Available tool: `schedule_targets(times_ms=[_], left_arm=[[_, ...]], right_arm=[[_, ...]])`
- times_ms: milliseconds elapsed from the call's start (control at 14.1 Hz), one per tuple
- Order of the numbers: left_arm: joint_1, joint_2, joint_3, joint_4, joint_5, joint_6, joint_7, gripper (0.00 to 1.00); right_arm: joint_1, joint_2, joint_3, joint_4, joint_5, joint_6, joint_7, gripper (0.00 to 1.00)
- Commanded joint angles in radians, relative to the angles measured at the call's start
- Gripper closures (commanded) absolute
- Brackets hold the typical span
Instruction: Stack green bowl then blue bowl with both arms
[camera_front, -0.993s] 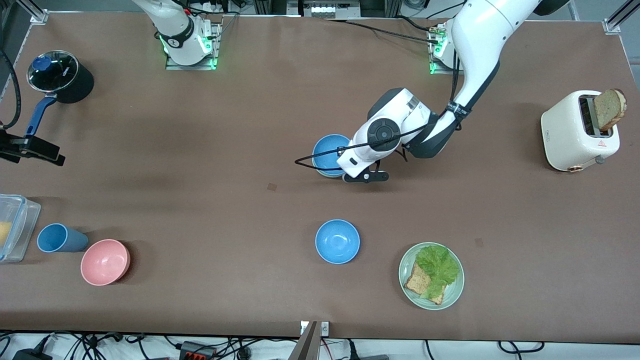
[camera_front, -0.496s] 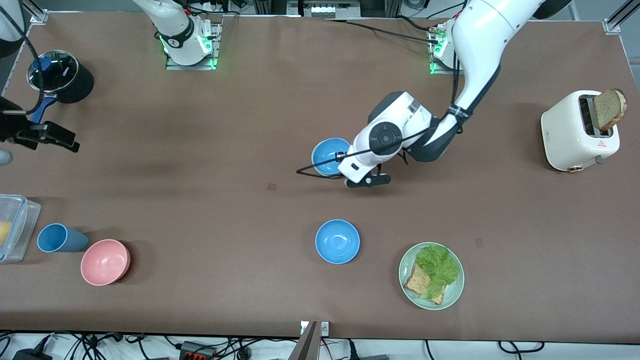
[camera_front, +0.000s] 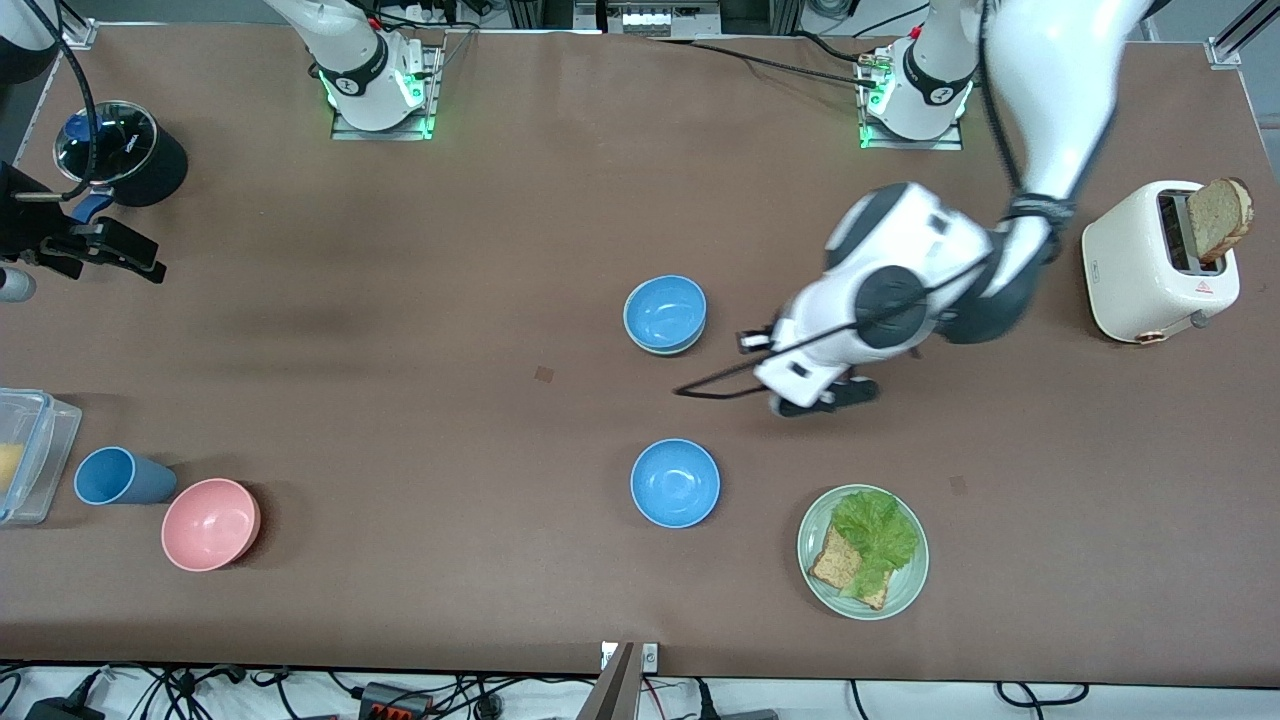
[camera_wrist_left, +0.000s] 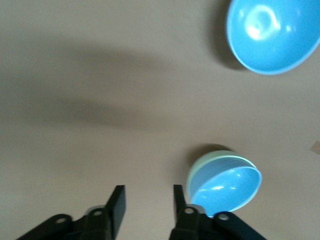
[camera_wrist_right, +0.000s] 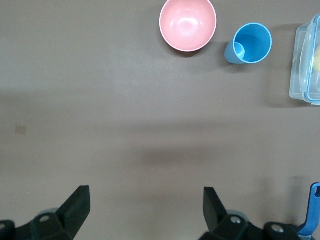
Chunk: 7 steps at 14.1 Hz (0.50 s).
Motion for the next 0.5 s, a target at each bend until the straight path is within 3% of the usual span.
schedule_targets(times_ms=[0, 426], left_arm=[[0.102, -0.037, -0.01, 0.023, 0.012, -0.067, 0.138, 0.0], [0.275, -0.038, 0.002, 0.089, 0.046, -0.141, 0.415, 0.0]], right_arm=[[-0.005, -0.026, 0.007, -0.022, -0.013, -0.005, -0.003, 0.0], [-0.005, -0.023, 0.005, -0.021, -0.002, 0.0, 0.002, 0.0]])
